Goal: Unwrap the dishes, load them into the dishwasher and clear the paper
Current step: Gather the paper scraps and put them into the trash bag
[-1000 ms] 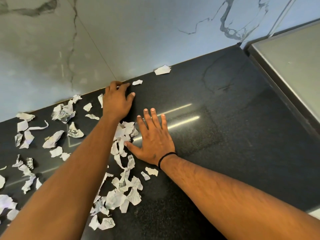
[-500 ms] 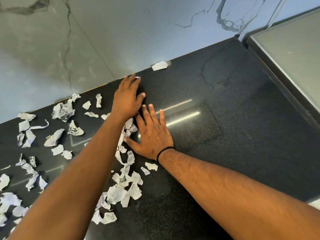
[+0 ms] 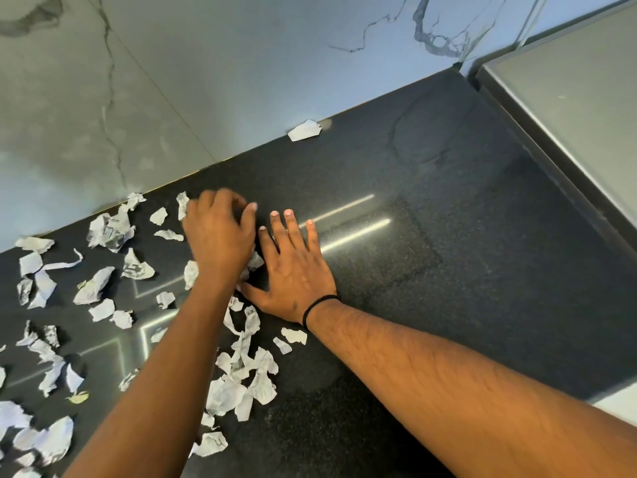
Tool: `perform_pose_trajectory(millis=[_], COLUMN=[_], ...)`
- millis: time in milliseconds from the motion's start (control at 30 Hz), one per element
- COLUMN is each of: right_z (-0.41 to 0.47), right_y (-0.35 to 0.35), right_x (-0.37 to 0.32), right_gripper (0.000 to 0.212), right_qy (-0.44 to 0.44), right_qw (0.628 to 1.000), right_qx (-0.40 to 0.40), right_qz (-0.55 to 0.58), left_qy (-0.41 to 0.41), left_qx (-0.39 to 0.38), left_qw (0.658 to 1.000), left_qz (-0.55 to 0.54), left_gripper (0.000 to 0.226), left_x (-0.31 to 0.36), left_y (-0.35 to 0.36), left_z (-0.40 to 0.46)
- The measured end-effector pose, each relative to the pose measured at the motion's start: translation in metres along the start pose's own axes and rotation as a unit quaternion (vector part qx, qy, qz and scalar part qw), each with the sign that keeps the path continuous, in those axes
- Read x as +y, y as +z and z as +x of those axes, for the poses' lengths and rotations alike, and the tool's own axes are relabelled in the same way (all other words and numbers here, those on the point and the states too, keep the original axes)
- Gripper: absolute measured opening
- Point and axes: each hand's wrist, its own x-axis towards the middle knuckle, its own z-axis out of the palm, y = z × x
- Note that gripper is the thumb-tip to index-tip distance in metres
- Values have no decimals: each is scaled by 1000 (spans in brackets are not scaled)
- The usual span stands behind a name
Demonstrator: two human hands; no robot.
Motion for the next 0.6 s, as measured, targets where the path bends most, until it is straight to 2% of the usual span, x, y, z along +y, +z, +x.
perform_pose_trajectory(millis=[67,167,267,400,600], right_z=[0,0,0,1,1], right_y=[1,1,0,1,1], right_x=[-1,-1,-1,2,1], right_gripper=[98,97,97,99,98], right_qy=[1,-4,-7,-12,-15], right_qw=[1000,1000,1000,1000,1000], right_qx=[0,-4,-10,-13,-12], right_qz=[-5,-7,-6,7,3], left_qy=[43,156,201,216,124], left_qx=[-20,-145,-229,-258,-239], left_qw=[998,977,952,938,960], left_qz=[-34,-19,21,87,75], left_gripper=[33,56,70,65,55], left_x=[15,49,80,89,68], left_y=[3,15,33,52,27], left_z=[25,73,106,113,73])
